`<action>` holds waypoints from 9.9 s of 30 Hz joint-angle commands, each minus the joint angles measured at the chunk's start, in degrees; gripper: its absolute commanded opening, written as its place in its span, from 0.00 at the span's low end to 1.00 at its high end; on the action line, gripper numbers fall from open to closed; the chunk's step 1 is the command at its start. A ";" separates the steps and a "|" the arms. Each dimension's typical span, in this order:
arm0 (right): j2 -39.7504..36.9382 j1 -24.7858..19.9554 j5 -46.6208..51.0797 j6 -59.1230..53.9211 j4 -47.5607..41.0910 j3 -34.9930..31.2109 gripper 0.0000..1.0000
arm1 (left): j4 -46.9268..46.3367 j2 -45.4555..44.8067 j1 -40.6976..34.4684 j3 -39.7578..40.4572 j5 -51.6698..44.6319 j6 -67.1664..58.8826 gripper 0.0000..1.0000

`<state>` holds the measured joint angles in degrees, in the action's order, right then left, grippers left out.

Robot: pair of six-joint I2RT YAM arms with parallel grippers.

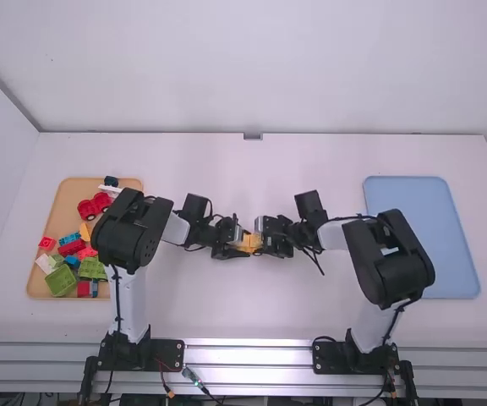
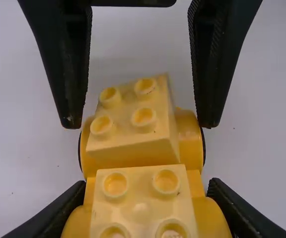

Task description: Assemble lego blocks to make yellow taxi

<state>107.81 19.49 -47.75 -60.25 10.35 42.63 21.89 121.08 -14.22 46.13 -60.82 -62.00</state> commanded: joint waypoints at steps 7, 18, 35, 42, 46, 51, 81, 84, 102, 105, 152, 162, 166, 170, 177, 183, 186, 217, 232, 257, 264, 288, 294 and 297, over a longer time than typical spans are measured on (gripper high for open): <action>-1.31 0.07 -0.13 0.90 1.25 -0.22 0.41 | -0.42 1.36 -0.37 0.24 0.22 -0.81 0.43; -1.31 0.09 0.04 1.29 1.22 -0.22 0.30 | -0.63 1.36 -0.42 0.24 -0.26 -0.83 0.37; -1.31 0.07 -4.92 0.00 2.32 -0.22 0.58 | -0.42 1.36 -0.42 0.24 -1.03 -0.85 0.37; -1.49 -2.40 -16.94 -0.02 6.51 -0.22 0.59 | -0.39 1.36 -0.42 0.26 0.22 -0.81 0.36; -1.51 -4.20 -17.84 2.84 7.26 -0.22 0.02 | -0.42 1.36 -0.42 0.24 0.22 -0.83 0.36; -1.31 -4.33 -8.70 5.88 4.22 -0.22 0.00 | -0.39 1.36 -0.42 0.26 0.22 -0.81 0.36; -1.29 4.90 16.63 -1.84 -9.57 -0.22 0.00 | 1.14 1.36 -0.42 0.26 0.22 -0.39 0.32; -1.01 4.83 18.08 -1.25 -10.23 -0.22 0.00 | 1.14 1.36 -0.42 0.24 0.22 -0.42 0.32; -5.64 -4.48 -12.98 -0.39 -3.32 5.92 0.08 | 1.11 1.36 -0.70 1.27 0.24 -0.28 0.38; -7.45 -7.74 -8.52 6.49 -3.52 5.70 0.99 | 1.27 1.36 -0.81 1.22 0.20 -0.22 0.43; -7.41 -7.85 4.98 15.02 -1.07 4.59 0.99 | -31.76 -22.58 41.79 7.30 7.45 41.38 0.99; -7.41 -7.54 4.98 15.04 0.39 4.61 0.99 | -40.15 -22.58 53.75 12.02 33.57 62.16 0.99; -7.41 -7.39 4.98 15.02 0.42 4.61 0.99 | -49.27 -22.58 54.03 16.35 44.78 62.25 0.99; -7.41 -7.87 5.01 16.57 1.73 4.66 0.99 | -55.34 -22.58 53.88 19.74 53.16 62.25 0.99; -7.41 -7.87 5.68 22.34 6.45 4.68 0.99 | -60.17 -21.77 53.88 21.18 60.52 61.40 0.99; -7.41 -7.87 6.47 22.75 7.67 4.66 0.99 | -59.52 -19.30 52.76 20.87 56.98 56.24 0.97; -7.41 -7.87 6.49 22.77 7.52 4.63 0.99 | -58.88 -18.58 51.65 20.87 57.20 56.59 0.78; -7.41 -7.87 7.34 22.84 7.19 4.59 0.99 | -46.88 -17.53 50.21 14.45 60.48 63.54 0.57; -7.41 -7.87 7.32 22.95 6.78 4.59 0.99 | -47.28 -14.84 50.21 14.38 61.92 65.64 0.55; -7.41 -7.87 7.37 22.75 5.84 4.59 0.99 | -47.67 -14.84 50.21 16.04 59.69 65.68 0.58; -7.41 -7.87 7.82 22.80 5.77 4.59 0.99 | -42.36 -14.84 50.18 12.59 59.82 65.64 0.57; -7.41 -7.87 8.81 22.95 5.79 4.63 0.99 | -36.11 -14.84 50.21 8.61 61.77 65.20 0.36; -7.41 -7.87 8.81 22.95 5.73 4.66 0.99 | -36.06 -14.84 50.21 8.61 61.77 63.58 0.26; -7.41 -7.87 8.81 22.95 5.75 4.66 0.99 | -35.19 -14.91 50.21 8.61 61.83 63.60 0.21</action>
<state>101.27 11.73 -38.59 -37.54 16.16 47.37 -13.08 105.62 36.10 55.55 1.32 2.37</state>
